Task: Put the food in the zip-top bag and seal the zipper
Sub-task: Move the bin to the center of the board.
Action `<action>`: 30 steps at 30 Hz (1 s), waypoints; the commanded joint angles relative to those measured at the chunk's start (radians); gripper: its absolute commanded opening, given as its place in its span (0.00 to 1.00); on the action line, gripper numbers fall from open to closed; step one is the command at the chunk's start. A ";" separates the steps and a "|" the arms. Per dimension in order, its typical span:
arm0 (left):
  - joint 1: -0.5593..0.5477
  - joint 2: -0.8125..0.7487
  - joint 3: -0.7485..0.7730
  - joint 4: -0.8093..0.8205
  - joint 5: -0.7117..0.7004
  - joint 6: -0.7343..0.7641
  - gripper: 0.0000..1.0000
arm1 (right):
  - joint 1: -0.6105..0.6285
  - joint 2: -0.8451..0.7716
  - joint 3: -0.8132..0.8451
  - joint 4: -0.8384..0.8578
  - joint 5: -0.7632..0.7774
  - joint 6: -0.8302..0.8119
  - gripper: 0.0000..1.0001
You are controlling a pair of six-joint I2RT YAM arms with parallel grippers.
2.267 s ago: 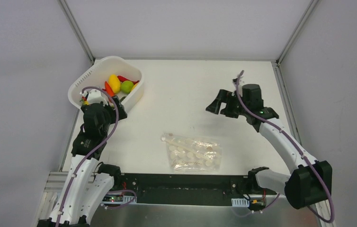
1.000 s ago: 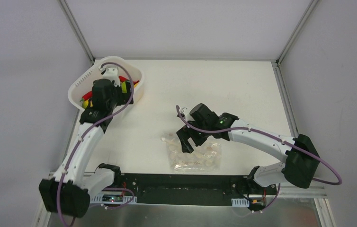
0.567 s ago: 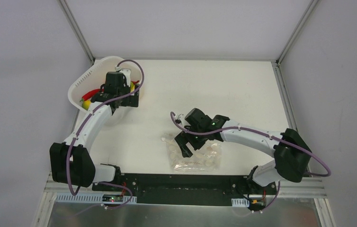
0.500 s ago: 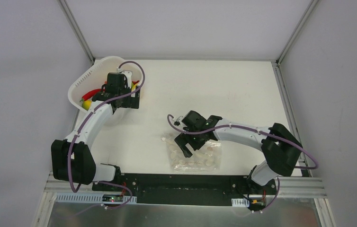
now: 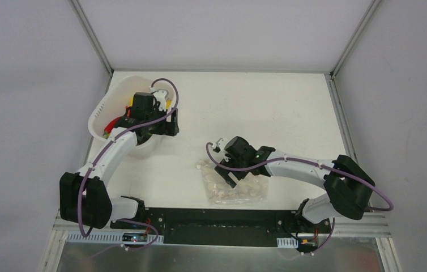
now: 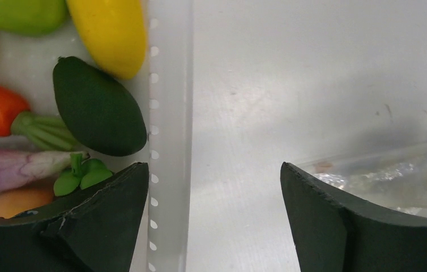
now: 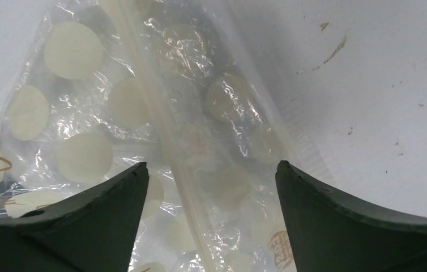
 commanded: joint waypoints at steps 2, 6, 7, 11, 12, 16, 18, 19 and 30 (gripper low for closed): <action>-0.133 -0.037 -0.063 0.028 0.029 -0.138 0.82 | 0.003 -0.032 -0.007 0.082 0.001 -0.077 0.69; -0.164 -0.093 -0.123 0.035 -0.019 -0.170 0.81 | 0.004 -0.046 0.001 0.078 -0.062 -0.095 0.43; -0.164 -0.117 -0.134 0.032 -0.034 -0.172 0.81 | 0.003 -0.047 0.003 0.080 -0.052 -0.101 0.37; -0.164 -0.240 -0.157 0.000 -0.077 -0.168 0.82 | 0.003 -0.061 0.011 0.079 0.003 -0.105 0.21; -0.164 -0.274 -0.163 0.000 -0.079 -0.168 0.83 | 0.002 -0.072 0.011 0.082 -0.001 -0.105 0.17; -0.164 -0.382 -0.166 -0.011 -0.061 -0.166 0.85 | 0.002 -0.126 0.007 0.111 -0.056 -0.114 0.02; -0.165 -0.420 -0.171 -0.008 -0.031 -0.160 0.85 | 0.003 -0.155 -0.007 0.135 -0.061 -0.121 0.00; -0.166 -0.436 -0.172 -0.006 -0.011 -0.157 0.85 | 0.003 -0.171 -0.017 0.143 -0.064 -0.128 0.00; -0.363 -0.439 -0.085 -0.036 0.106 0.002 0.85 | 0.003 -0.416 -0.089 0.130 -0.244 -0.264 0.00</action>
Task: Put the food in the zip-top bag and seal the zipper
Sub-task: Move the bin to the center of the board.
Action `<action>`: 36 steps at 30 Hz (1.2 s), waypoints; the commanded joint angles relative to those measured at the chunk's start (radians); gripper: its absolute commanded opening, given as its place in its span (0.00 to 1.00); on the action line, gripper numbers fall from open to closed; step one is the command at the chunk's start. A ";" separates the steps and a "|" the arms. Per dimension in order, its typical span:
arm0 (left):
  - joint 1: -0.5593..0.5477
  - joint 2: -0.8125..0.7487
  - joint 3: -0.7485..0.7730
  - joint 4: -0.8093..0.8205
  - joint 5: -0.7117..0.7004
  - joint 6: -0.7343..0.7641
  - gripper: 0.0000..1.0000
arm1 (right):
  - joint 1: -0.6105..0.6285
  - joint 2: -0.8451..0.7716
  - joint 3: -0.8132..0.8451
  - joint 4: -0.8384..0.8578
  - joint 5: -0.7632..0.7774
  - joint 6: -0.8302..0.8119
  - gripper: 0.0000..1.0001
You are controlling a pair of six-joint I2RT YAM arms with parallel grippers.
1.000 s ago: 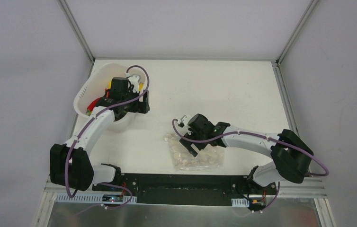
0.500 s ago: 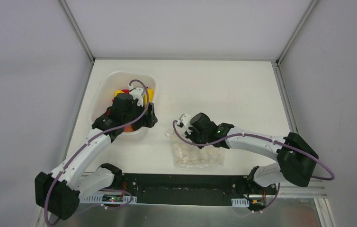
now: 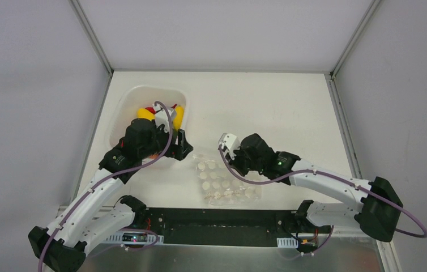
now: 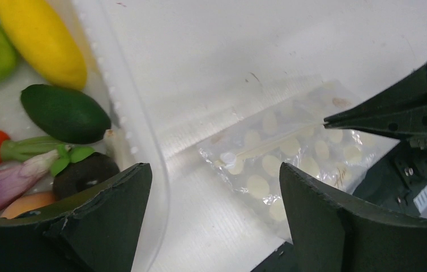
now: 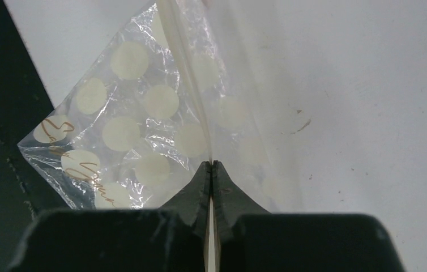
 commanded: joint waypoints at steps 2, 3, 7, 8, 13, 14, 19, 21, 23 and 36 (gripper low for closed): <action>-0.135 0.075 0.120 -0.066 0.051 0.160 0.85 | 0.004 -0.155 -0.026 0.002 -0.180 -0.105 0.00; -0.158 0.101 0.143 -0.089 0.046 0.184 0.85 | 0.003 -0.176 -0.033 0.004 -0.206 -0.115 0.00; -0.230 0.193 0.197 -0.134 0.063 0.245 0.84 | 0.003 -0.240 -0.073 0.025 -0.263 -0.149 0.00; -0.245 0.211 0.204 -0.135 0.067 0.253 0.83 | 0.003 -0.247 -0.080 0.028 -0.267 -0.155 0.00; -0.303 0.286 0.240 -0.167 0.100 0.277 0.80 | 0.003 -0.234 -0.082 0.018 -0.242 -0.168 0.00; -0.310 0.297 0.251 -0.178 0.114 0.281 0.80 | 0.003 -0.228 -0.079 0.016 -0.238 -0.170 0.00; -0.334 0.308 0.263 -0.191 0.161 0.289 0.77 | 0.004 -0.218 -0.078 0.026 -0.246 -0.179 0.00; -0.336 0.306 0.263 -0.201 0.154 0.290 0.74 | 0.004 -0.222 -0.077 0.030 -0.256 -0.179 0.00; -0.336 0.310 0.264 -0.215 0.116 0.291 0.71 | 0.003 -0.230 -0.079 0.030 -0.271 -0.179 0.00; -0.344 0.379 0.286 -0.239 0.099 0.277 0.53 | 0.004 -0.270 -0.089 0.046 -0.290 -0.167 0.00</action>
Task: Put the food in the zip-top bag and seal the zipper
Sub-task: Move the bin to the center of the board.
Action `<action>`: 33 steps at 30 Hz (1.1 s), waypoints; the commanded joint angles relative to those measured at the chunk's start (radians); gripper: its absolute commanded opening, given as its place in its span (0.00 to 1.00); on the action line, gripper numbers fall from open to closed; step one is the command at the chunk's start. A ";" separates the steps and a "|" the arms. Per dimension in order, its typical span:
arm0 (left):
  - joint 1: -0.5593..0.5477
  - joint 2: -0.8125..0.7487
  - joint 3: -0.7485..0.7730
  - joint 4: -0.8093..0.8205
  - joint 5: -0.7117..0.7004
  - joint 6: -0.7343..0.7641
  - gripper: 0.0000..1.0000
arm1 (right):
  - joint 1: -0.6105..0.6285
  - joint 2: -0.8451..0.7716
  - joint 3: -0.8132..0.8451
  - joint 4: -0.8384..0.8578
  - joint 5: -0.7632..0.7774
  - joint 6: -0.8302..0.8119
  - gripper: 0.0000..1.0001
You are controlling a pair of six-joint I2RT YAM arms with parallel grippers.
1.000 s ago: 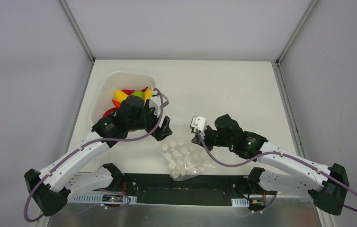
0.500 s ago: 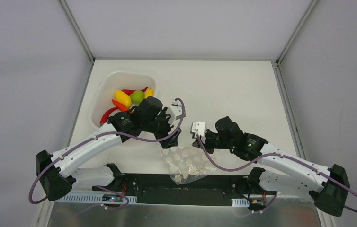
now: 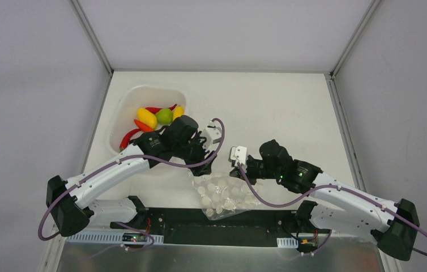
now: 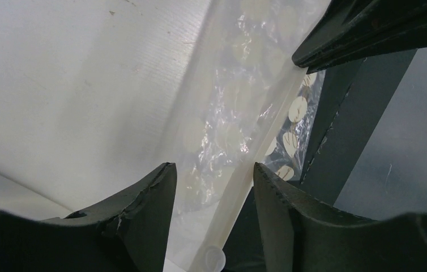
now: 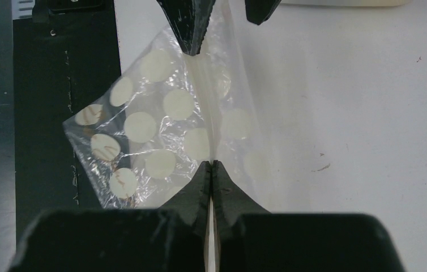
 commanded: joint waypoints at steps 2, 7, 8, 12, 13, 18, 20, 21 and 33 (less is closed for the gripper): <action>-0.016 0.004 0.038 -0.007 0.005 0.005 0.53 | 0.004 -0.022 -0.005 0.047 -0.022 -0.006 0.00; -0.018 -0.021 0.036 0.009 0.002 -0.001 0.58 | 0.004 -0.010 -0.003 0.044 -0.020 -0.005 0.00; -0.018 -0.026 0.034 0.013 -0.006 -0.003 0.59 | 0.003 -0.010 -0.004 0.045 -0.020 -0.004 0.00; -0.025 -0.028 0.035 0.022 -0.037 -0.015 0.68 | 0.004 -0.010 -0.001 0.066 -0.011 0.007 0.00; -0.030 -0.027 0.037 0.025 -0.042 -0.015 0.69 | 0.003 -0.009 -0.002 0.071 -0.007 0.009 0.00; -0.069 -0.005 0.056 0.027 -0.098 -0.010 0.72 | 0.004 0.003 0.004 0.081 -0.006 0.013 0.00; -0.080 0.009 0.068 0.012 -0.122 -0.004 0.72 | 0.004 0.002 0.004 0.092 -0.007 0.016 0.00; -0.084 0.014 0.072 0.002 -0.125 -0.002 0.72 | 0.003 0.001 0.001 0.099 -0.007 0.018 0.00; -0.092 -0.055 0.011 0.101 -0.098 -0.021 0.74 | 0.004 0.011 -0.002 0.145 0.065 0.057 0.00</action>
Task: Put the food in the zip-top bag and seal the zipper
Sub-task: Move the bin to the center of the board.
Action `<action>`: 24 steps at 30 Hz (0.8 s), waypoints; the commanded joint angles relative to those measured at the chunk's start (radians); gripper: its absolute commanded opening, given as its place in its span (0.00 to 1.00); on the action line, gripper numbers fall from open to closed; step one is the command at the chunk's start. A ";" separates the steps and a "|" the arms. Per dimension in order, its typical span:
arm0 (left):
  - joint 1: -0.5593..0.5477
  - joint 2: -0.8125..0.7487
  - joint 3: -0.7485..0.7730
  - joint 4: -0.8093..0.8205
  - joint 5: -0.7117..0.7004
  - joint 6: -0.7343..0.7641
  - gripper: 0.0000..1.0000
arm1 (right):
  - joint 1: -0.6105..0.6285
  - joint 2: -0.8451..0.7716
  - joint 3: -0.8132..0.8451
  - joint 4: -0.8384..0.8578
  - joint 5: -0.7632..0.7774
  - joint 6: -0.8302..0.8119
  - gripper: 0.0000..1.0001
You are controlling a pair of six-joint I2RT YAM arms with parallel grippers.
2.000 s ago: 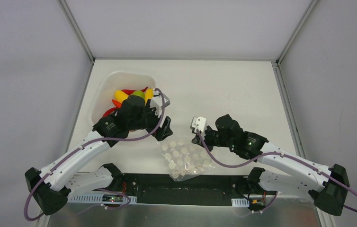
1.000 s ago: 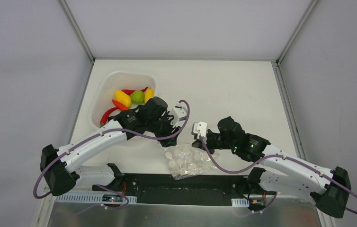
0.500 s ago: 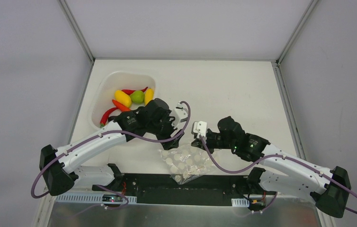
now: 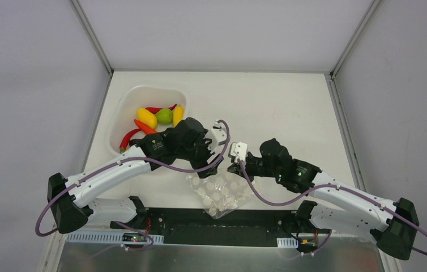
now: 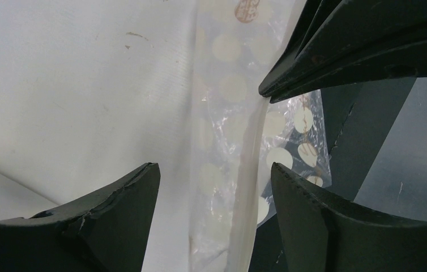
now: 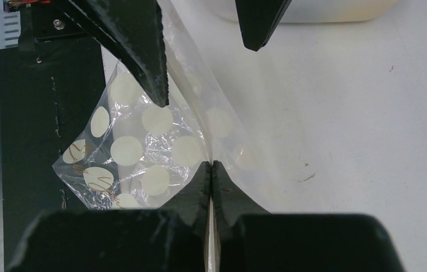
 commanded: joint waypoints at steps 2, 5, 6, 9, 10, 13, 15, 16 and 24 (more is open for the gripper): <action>-0.009 -0.068 -0.038 0.069 -0.015 -0.016 0.76 | 0.003 -0.009 -0.002 0.074 0.037 0.027 0.00; -0.008 -0.067 -0.043 0.054 -0.067 -0.013 0.75 | 0.004 -0.015 -0.003 0.083 0.038 0.029 0.00; -0.009 -0.063 -0.043 0.047 -0.077 -0.012 0.75 | 0.003 -0.019 -0.007 0.090 0.039 0.032 0.00; -0.009 -0.050 -0.042 0.029 -0.113 -0.010 0.72 | 0.003 -0.031 -0.014 0.095 0.029 0.036 0.00; -0.009 -0.048 -0.043 0.024 -0.128 -0.011 0.70 | 0.004 -0.037 -0.016 0.094 0.022 0.036 0.00; -0.009 -0.047 -0.046 0.031 -0.158 -0.010 0.67 | 0.003 -0.043 -0.022 0.095 0.006 0.031 0.00; -0.008 -0.053 -0.050 0.044 -0.163 -0.011 0.59 | 0.003 -0.044 -0.025 0.095 0.002 0.023 0.00; -0.010 -0.058 -0.054 0.056 -0.166 -0.012 0.57 | 0.004 -0.046 -0.027 0.095 0.004 0.021 0.00; -0.011 -0.069 -0.079 0.091 -0.187 -0.014 0.35 | 0.004 -0.048 -0.033 0.122 0.001 0.019 0.00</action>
